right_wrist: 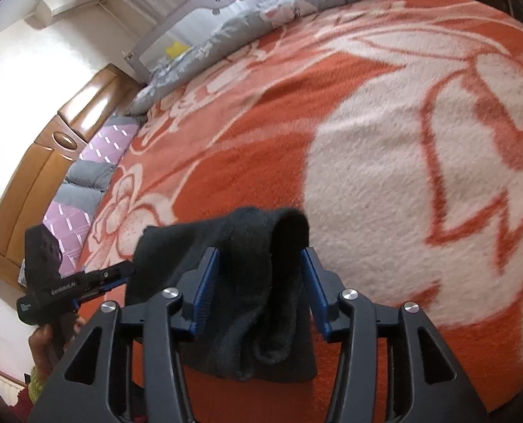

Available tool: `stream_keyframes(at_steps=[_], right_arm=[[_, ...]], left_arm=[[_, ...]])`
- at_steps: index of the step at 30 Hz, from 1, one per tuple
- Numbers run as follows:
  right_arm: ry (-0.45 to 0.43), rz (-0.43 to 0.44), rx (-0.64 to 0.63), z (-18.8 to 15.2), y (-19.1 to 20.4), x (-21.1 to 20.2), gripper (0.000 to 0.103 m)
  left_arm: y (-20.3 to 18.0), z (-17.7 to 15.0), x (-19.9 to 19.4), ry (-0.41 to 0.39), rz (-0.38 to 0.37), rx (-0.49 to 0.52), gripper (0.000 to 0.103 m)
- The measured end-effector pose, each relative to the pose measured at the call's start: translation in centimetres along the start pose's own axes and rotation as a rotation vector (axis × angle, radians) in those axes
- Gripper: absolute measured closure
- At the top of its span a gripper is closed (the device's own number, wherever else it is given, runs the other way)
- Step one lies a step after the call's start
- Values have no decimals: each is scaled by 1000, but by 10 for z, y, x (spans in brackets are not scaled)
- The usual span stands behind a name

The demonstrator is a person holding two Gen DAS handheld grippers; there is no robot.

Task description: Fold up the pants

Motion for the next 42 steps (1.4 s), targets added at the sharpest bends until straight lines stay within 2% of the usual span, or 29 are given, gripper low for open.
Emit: stream_keyframes(at_steps=[3,6,13,17,21,24,26,29,33,37,42], right_arm=[[31,-60,-31,-9,-7,9,54],[50,-71,-19,-17,-22,17,51],[36,-27,25,-18,-26,13,48],[70,39,62,-25,-23,12,48],[89,53,59,-34,-24,13,48],[92,98,102,-37,-29,16,48],[97,114,114,-36,-31,19,47],[100,113,111,-36,-30,22,46],[99,118,110,-36,-28,24,46],[104,119,81,-35,-22,22,53],[95,137,42,-29,-9,17,58]], left_arm=[[5,-3,12,19,13,-9,39],[12,-7,28,55,-7,-38,37],[18,-9,27,69,-23,-56,33],[16,-20,19,102,-55,-50,33],[15,-36,23,124,-68,-34,31],[18,-39,27,120,-95,-66,31],[16,-39,28,113,-97,-60,33],[5,-37,26,89,-93,-14,48],[0,-36,26,76,-92,-13,52],[1,-35,21,64,-125,-28,60],[1,-32,9,36,-131,-27,67]])
Point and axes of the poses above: each gripper's, at about its wrist camera, not at the fingertips, and x roughly the way its jaws point, y to its left, z to its top, the point moved 5 cm from there along x, roughly the way its jaws point, and after that the axes turned 12 degrees about z, right-handed, at the moved point
